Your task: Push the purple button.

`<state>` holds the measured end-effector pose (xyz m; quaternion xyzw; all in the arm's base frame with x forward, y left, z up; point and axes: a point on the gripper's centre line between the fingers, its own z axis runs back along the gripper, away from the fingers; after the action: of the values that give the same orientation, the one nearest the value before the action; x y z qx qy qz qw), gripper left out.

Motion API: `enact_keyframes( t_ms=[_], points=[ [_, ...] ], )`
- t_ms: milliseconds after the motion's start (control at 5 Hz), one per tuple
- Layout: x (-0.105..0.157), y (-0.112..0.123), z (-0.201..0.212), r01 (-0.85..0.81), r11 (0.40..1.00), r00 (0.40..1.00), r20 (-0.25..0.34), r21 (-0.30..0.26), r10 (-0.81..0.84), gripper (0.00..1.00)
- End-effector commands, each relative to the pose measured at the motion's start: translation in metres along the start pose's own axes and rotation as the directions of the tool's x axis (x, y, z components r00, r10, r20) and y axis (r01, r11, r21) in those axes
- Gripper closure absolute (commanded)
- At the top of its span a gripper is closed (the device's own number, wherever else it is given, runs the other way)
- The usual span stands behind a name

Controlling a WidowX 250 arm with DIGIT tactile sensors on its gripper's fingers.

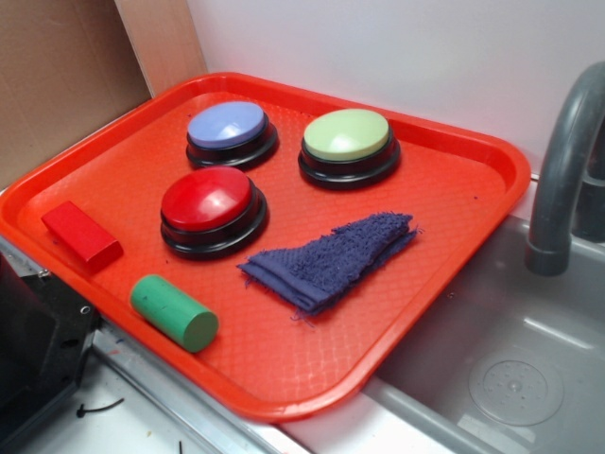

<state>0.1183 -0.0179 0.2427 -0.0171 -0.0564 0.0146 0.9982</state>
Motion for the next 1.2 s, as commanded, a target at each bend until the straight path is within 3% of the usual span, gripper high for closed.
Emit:
enact_keyframes(
  t_ms=[0, 200, 400, 600, 800, 1000],
  points=[
    [0.000, 0.000, 0.000, 0.000, 1.000, 1.000, 0.000, 0.000, 0.000, 0.00],
    [0.045, 0.017, -0.032, 0.026, 1.000, 0.999, 0.040, 0.013, -0.027, 0.00],
    [0.088, 0.034, -0.059, -0.003, 1.000, 0.987, 0.158, 0.004, 0.002, 0.00],
    [0.119, 0.054, -0.100, -0.056, 0.997, 0.984, 0.171, 0.051, 0.046, 0.00],
    [0.133, 0.060, -0.136, -0.045, 0.993, 0.985, 0.172, 0.110, 0.026, 0.00],
    [0.139, 0.066, -0.160, -0.034, 0.994, 0.988, 0.153, 0.107, 0.017, 0.00]
  ],
)
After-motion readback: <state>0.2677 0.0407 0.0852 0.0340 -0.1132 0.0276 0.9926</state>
